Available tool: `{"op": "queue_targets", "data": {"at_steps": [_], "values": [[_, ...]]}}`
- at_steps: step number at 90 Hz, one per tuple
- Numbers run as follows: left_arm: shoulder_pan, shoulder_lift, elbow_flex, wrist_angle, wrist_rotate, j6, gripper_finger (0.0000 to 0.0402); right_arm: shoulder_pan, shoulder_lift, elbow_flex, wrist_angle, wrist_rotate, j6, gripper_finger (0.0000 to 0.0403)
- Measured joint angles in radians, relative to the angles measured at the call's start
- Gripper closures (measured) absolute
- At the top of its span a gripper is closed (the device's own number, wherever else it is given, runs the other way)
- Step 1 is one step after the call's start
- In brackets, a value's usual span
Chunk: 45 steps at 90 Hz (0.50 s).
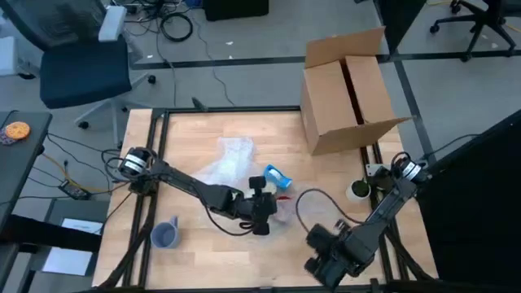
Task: Wrap mug
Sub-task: Wrap the black mug with the transparent bubble wrap
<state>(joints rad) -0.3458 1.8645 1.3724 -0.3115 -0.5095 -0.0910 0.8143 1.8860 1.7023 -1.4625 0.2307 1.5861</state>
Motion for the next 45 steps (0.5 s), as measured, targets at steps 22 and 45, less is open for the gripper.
{"op": "queue_targets", "data": {"at_steps": [22, 45], "values": [[-0.014, 0.0, 0.0, 0.0, 0.008, 0.0, 0.0402, -0.038, -0.018, 0.009, -0.107, 0.179, -0.097, 0.0402], [-0.014, -0.001, 0.0, 0.003, 0.11, -0.042, 0.0402, -0.127, -0.027, 0.011, -0.109, 0.25, -0.345, 0.0403]]}}
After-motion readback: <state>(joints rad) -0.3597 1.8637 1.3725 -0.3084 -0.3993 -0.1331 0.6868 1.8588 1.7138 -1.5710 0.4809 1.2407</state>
